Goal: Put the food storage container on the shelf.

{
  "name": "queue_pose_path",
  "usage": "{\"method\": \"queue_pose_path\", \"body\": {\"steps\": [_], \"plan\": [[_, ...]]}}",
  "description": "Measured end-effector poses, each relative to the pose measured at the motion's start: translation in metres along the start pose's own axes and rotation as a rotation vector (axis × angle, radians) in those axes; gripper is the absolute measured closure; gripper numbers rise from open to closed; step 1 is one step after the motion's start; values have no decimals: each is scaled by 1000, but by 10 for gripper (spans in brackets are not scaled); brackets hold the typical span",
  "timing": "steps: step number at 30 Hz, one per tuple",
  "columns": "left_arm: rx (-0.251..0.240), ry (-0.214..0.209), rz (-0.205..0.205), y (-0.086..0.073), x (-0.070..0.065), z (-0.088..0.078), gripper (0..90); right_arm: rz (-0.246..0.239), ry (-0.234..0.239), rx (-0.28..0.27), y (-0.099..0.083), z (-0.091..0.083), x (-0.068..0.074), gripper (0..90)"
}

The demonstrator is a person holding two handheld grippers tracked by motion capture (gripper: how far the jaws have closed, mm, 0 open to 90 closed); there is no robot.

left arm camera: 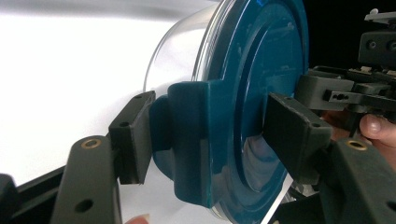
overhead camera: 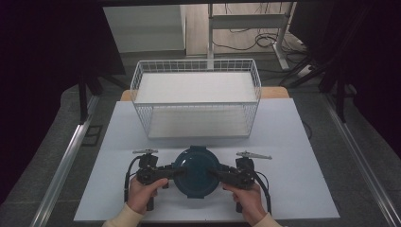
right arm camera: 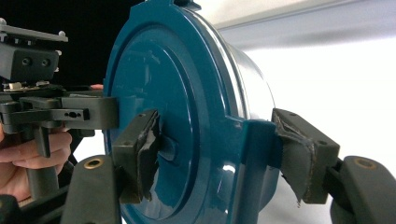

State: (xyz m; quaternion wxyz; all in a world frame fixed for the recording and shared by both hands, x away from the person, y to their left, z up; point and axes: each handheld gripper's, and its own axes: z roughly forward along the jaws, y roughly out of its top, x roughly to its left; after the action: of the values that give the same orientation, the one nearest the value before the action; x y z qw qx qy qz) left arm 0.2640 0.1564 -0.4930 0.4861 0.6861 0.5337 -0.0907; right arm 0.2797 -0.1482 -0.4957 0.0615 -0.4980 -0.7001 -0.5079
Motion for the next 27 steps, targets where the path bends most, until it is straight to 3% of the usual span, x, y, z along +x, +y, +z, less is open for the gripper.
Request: {"method": "queue_pose_path", "body": {"steps": [15,27], "plan": [[-21,-11,20,9,-6,-3,367,-68,-6,-17,13,-7,7,350],[-43,2,49,18,-14,-8,362,-90,-2,-30,24,-11,13,351]]}}
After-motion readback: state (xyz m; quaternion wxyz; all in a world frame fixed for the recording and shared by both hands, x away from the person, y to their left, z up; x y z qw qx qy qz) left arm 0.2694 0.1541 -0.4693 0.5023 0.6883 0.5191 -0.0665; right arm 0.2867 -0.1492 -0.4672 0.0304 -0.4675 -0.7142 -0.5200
